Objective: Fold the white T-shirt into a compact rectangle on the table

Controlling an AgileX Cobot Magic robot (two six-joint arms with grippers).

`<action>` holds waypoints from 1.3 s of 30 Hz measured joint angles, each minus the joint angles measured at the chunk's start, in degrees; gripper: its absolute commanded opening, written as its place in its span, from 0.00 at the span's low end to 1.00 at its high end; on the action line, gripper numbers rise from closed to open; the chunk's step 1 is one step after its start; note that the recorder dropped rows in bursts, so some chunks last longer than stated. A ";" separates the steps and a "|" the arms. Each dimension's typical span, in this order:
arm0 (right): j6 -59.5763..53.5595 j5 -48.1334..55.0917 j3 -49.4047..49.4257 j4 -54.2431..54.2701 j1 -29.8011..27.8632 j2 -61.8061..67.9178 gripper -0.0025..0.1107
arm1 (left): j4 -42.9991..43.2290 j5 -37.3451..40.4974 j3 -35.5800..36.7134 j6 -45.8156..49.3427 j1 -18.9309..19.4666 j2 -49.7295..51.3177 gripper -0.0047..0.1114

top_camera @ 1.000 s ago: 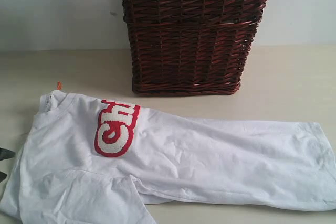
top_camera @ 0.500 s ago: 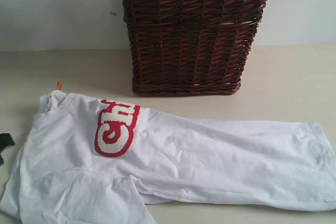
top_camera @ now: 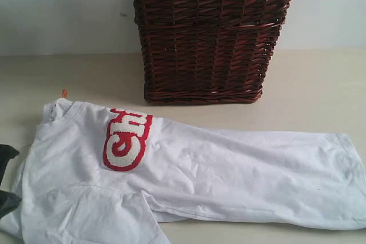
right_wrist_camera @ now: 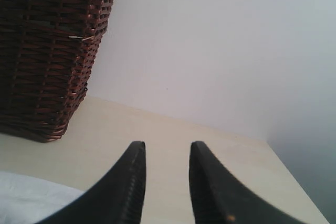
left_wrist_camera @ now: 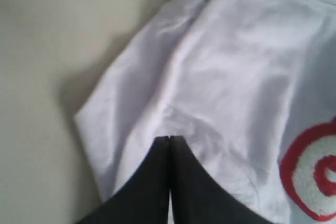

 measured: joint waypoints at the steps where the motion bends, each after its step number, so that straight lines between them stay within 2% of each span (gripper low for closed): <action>1: 0.00 0.00 0.00 0.00 0.00 0.00 0.28 | 0.00 -0.39 0.65 -2.53 0.00 0.32 0.04; 6: 0.00 0.00 0.00 0.00 0.00 0.00 0.28 | 0.00 -1.48 2.17 -7.80 0.00 1.10 0.04; 8: 0.00 0.00 0.00 0.00 0.00 0.00 0.28 | 4.75 -1.59 2.17 -5.18 0.00 -0.13 0.04; 9: 0.00 0.00 0.00 0.00 0.00 0.00 0.28 | 11.99 -1.59 2.17 0.27 0.40 -3.17 0.04; 10: 0.00 0.00 0.00 0.00 0.00 0.00 0.28 | 15.16 -1.49 2.17 3.10 0.73 -5.63 0.04; 11: 0.00 0.00 0.00 0.00 0.00 0.00 0.28 | 22.72 -1.35 2.25 11.18 2.01 -12.31 0.04; 12: 0.00 0.00 0.00 0.00 0.00 0.00 0.28 | 26.25 -0.83 2.25 14.39 2.84 -15.47 0.04; 13: 0.00 0.00 0.00 0.00 0.00 0.00 0.28 | 32.32 0.57 2.25 21.37 4.76 -23.55 0.04; 15: 0.00 0.00 0.00 0.00 0.00 0.00 0.28 | 38.51 4.25 2.25 28.13 7.29 -34.16 0.04; 16: 0.00 0.00 0.00 0.00 0.00 0.00 0.28 | 40.99 7.78 2.25 29.69 8.67 -39.87 0.04; 19: 0.00 0.00 0.00 0.00 0.00 0.00 0.28 | 44.66 15.55 2.25 31.40 12.05 -48.49 0.04; 24: 0.00 0.00 0.00 0.00 0.00 0.00 0.28 | 50.57 16.90 2.25 34.45 16.57 -54.75 0.04; 30: 0.00 0.00 0.00 0.00 0.00 0.00 0.28 | 52.15 10.06 2.38 35.13 8.22 -55.44 0.04; 39: 0.00 0.00 0.00 0.00 0.00 0.00 0.28 | 51.58 2.83 2.38 35.16 6.76 -55.44 0.04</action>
